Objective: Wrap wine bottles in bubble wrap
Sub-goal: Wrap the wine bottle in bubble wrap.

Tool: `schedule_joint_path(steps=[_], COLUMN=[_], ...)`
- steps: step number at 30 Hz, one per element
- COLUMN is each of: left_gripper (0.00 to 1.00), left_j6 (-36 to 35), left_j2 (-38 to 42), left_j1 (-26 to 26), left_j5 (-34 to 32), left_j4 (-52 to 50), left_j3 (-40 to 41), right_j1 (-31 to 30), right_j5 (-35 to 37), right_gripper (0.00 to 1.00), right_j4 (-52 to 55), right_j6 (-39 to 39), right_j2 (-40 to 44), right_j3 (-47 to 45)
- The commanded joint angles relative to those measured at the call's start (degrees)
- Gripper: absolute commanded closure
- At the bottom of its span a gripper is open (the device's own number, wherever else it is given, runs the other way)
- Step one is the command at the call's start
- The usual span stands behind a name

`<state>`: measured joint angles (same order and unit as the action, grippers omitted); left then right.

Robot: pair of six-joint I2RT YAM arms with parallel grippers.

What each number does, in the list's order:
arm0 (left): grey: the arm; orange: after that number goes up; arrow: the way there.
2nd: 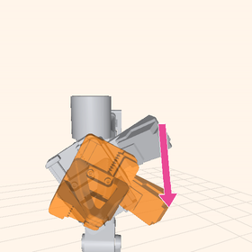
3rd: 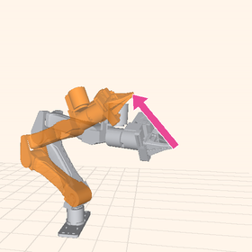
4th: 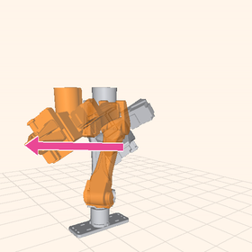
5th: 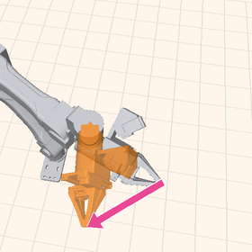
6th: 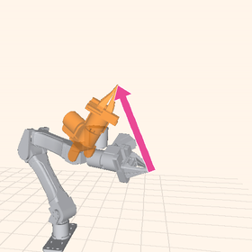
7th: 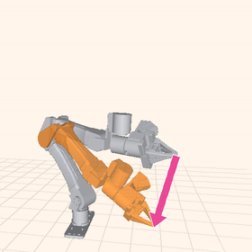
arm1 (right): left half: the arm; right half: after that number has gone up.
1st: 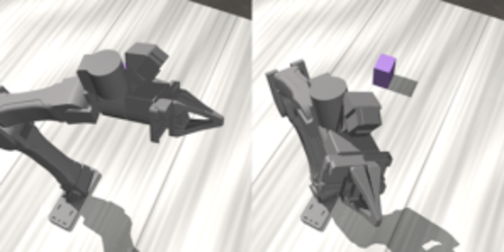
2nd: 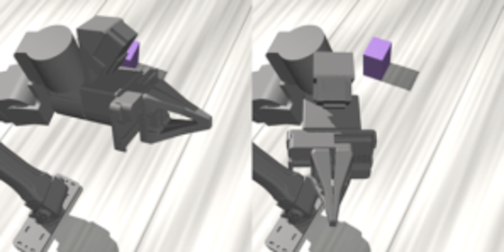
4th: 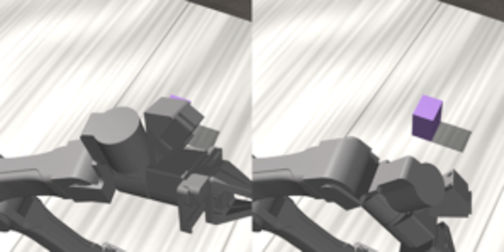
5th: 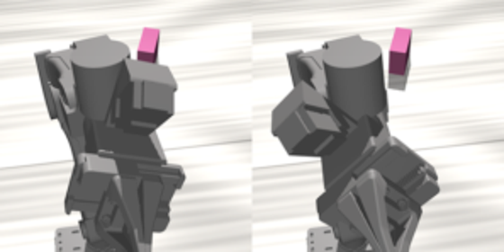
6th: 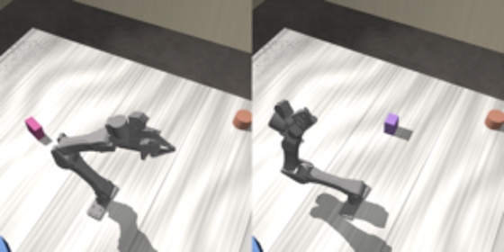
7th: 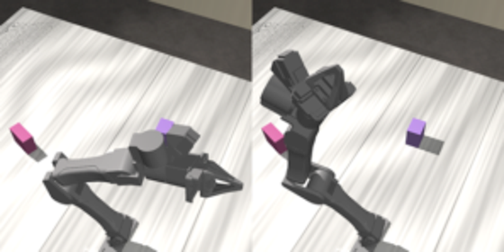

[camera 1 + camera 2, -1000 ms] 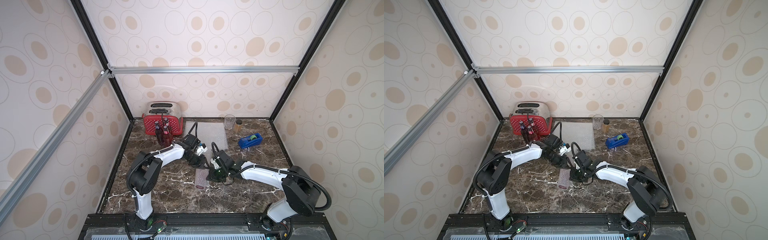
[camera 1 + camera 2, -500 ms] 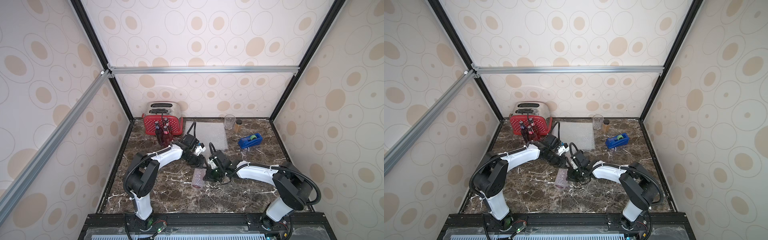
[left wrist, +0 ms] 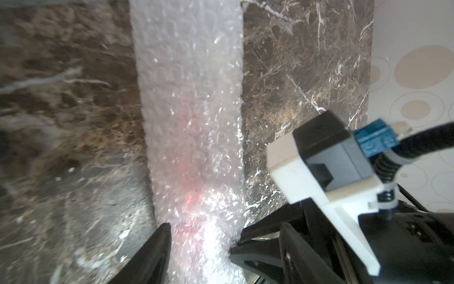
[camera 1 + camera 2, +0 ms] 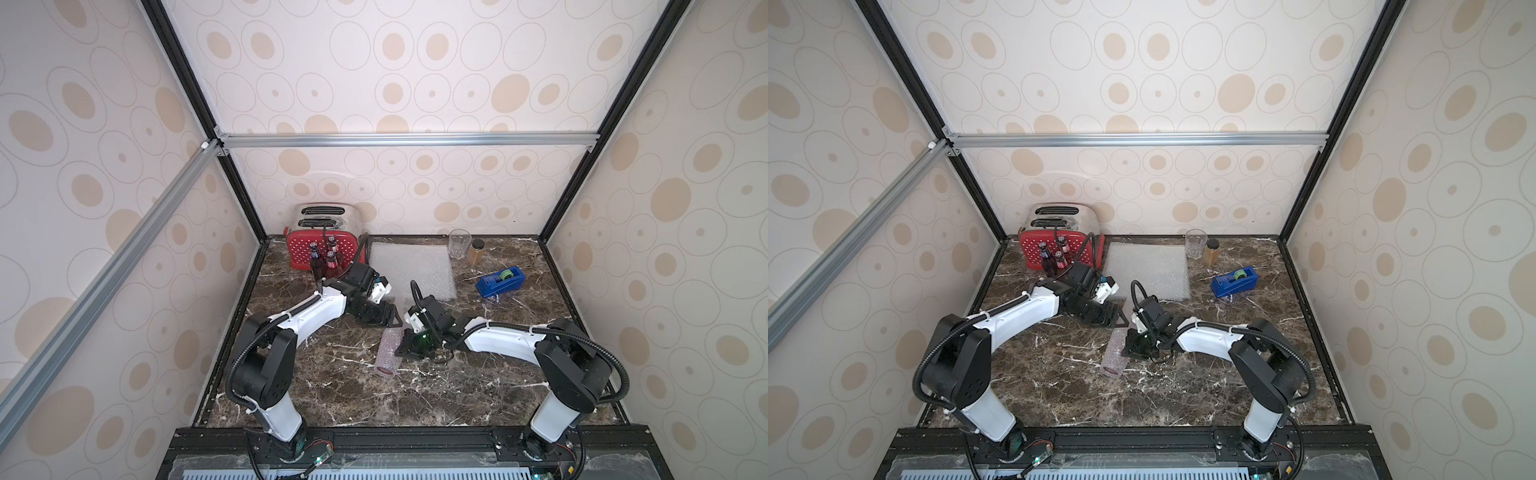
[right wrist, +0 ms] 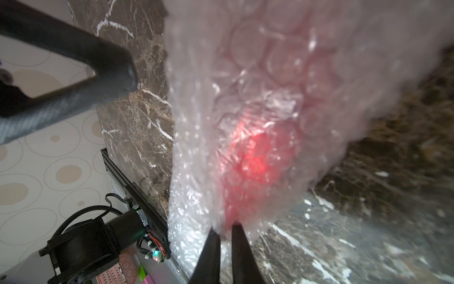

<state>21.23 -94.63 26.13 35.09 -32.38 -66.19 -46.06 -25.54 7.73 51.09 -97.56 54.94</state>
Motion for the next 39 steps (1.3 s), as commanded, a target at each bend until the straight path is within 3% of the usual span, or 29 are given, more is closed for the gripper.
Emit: schedule_joint_path(steps=[1, 6, 13, 20, 26, 32, 39], left_gripper=[0.3, 0.31, 0.32, 0.36, 0.45, 0.46, 0.45], left_j6=[-2.2, -2.1, -1.1, -1.8, -1.6, -1.5, -1.1], left_j2=[2.8, 0.3, -8.8, -14.0, -13.6, -12.3, -11.9], left_j1=[-0.5, -1.1, -1.0, -1.0, -1.0, -1.0, -0.9], left_j5=[-4.2, -6.3, -0.3, -4.6, -5.8, -5.9, -5.7], left_j4=[-1.8, 0.4, 0.5, -1.1, -1.0, -0.1, 0.0], left_j3=[1.9, 2.2, -4.0, -4.0, -1.8, -0.1, 0.5], right_j1=[-0.6, -0.6, -0.6, -0.5, 0.6, 7.9, 24.4], right_j5=[1.2, 1.2, 1.3, 1.1, 2.1, 4.6, 7.2], right_gripper=[0.87, 0.87, 0.86, 0.86, 0.78, 0.62, 0.47], right_j4=[1.3, 1.6, 1.4, 2.0, 8.6, 17.6, 23.4], right_j6=[-0.1, -0.2, -0.3, -0.8, -3.9, -6.1, -8.0], right_j2=[-1.9, -1.8, -1.7, -1.5, 2.8, 13.1, 23.4], right_j3=[0.6, 0.7, 0.3, 0.6, 2.2, 2.8, 3.0])
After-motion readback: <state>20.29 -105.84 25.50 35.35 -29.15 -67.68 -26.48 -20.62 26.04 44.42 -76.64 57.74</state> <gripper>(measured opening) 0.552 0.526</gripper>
